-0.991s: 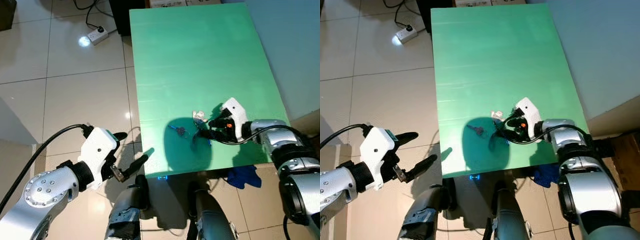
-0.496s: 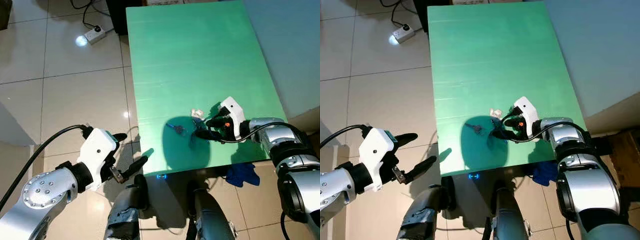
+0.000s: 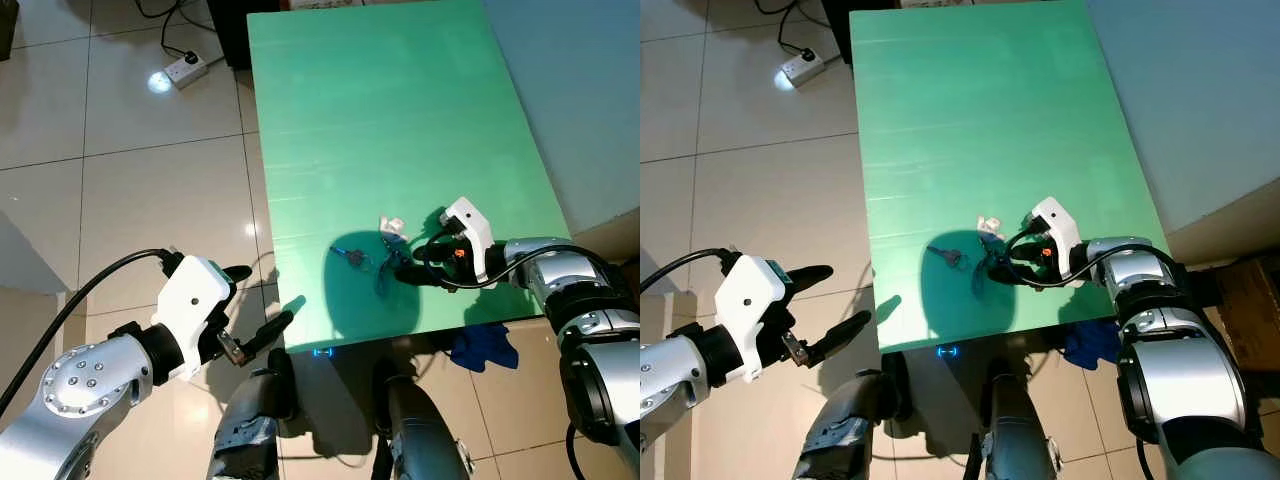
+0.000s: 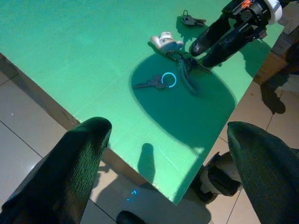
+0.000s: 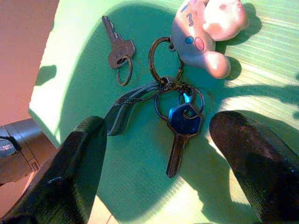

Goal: Hang keys on a hook

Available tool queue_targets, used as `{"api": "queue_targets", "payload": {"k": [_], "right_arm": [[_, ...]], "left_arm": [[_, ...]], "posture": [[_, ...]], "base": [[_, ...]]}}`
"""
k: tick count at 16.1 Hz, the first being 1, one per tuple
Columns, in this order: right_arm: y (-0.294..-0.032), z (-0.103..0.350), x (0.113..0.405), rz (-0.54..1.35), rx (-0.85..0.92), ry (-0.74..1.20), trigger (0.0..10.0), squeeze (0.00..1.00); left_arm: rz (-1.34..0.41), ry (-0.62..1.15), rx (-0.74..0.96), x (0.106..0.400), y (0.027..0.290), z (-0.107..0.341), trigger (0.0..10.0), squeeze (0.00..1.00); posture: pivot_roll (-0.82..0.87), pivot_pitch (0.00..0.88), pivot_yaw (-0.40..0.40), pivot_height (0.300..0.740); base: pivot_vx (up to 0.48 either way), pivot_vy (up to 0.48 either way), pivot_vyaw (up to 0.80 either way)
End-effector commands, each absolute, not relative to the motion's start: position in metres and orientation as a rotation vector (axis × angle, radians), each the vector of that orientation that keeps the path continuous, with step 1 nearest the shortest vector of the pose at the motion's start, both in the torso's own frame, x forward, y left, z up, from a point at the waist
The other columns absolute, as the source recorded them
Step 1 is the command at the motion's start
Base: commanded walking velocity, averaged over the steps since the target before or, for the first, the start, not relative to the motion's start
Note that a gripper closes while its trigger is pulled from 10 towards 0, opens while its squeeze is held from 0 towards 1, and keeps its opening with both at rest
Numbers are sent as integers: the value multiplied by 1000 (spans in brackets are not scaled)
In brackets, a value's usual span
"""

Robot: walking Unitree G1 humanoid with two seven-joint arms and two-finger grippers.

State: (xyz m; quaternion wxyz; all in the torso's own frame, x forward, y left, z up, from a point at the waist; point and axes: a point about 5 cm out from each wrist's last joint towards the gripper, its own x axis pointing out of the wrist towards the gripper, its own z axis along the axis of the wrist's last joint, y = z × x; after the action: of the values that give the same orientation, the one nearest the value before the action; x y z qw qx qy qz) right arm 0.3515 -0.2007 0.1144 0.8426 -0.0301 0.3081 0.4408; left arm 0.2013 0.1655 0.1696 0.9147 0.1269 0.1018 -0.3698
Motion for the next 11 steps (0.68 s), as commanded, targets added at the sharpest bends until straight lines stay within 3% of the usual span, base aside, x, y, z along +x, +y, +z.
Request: {"api": "queue_targets", "payload": {"k": [1,9,11], "right_arm": [[-205,111,348,941,-50,666,10000,0],[-202,119,349,989,8,650,10000,0],[-202,120,349,996,16,647,8941,0]], "left_arm": [[-779,225,249,195,164,168,10000,0],[-782,219,244,196,161,167,10000,0],[-788,216,244,197,160,168,10000,0]], "posture": [[-3,442,9,740],[-14,432,3,740],[-15,430,6,740]], "base": [[0,0,0],[0,0,0],[0,0,0]]}}
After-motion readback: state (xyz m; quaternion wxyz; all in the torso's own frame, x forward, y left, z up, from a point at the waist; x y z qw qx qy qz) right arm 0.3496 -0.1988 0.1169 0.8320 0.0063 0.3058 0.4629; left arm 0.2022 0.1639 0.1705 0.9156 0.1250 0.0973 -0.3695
